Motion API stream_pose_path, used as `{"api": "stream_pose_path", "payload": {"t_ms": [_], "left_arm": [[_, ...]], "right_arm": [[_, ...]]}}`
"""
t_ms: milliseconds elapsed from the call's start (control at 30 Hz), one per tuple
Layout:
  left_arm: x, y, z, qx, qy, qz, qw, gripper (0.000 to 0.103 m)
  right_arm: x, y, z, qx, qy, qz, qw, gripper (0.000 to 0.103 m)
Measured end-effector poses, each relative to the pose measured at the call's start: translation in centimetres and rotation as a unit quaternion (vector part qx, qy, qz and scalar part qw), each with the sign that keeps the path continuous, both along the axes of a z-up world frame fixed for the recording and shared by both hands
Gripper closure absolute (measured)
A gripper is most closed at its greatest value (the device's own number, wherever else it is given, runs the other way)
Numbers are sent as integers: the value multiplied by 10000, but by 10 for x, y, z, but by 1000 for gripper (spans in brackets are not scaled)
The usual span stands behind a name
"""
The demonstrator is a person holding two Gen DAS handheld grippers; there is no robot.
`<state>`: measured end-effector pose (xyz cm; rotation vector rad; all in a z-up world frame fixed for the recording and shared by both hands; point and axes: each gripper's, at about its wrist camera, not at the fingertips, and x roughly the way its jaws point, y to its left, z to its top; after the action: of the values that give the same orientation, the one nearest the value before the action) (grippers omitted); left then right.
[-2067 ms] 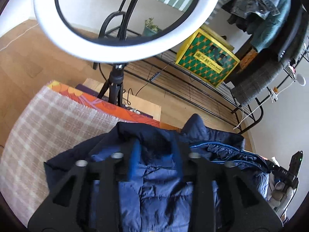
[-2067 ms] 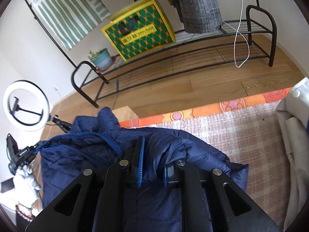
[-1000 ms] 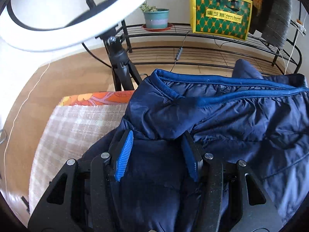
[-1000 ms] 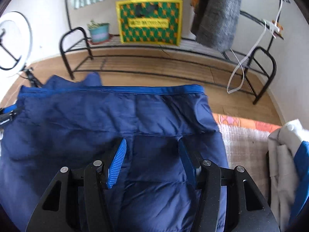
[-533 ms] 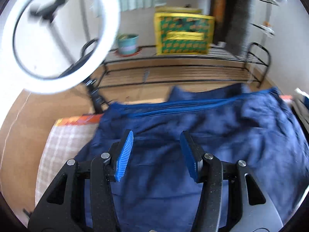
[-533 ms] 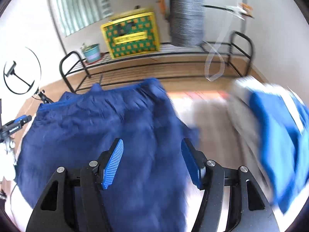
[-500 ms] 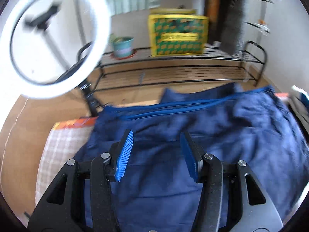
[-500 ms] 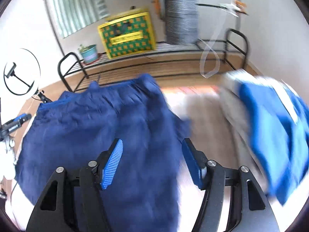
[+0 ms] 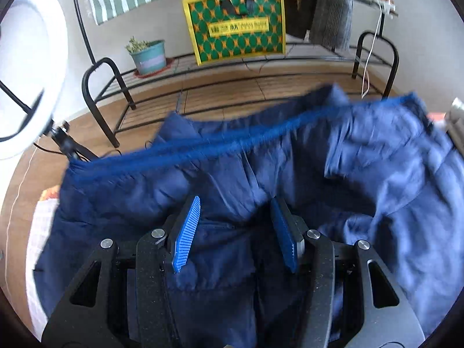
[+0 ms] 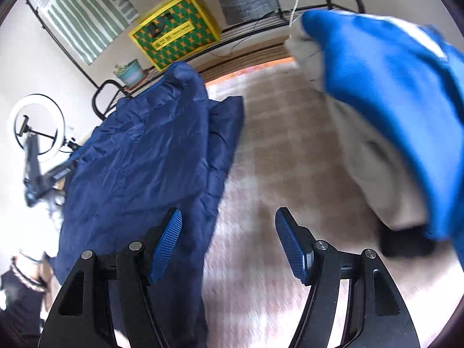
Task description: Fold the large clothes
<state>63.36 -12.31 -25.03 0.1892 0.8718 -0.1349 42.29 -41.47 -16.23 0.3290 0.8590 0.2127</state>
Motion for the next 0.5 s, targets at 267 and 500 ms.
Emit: {"api": "stream_pose_path", "payload": {"t_ms": [267, 500], "left_arm": [[-12, 7, 13, -100, -36, 39, 9999, 50], [-89, 5, 33, -122, 50, -652, 9978, 50]], "right_arm": [[22, 23, -12, 453, -77, 374, 9982, 72], [14, 30, 12, 510, -190, 440, 9975, 95]]}}
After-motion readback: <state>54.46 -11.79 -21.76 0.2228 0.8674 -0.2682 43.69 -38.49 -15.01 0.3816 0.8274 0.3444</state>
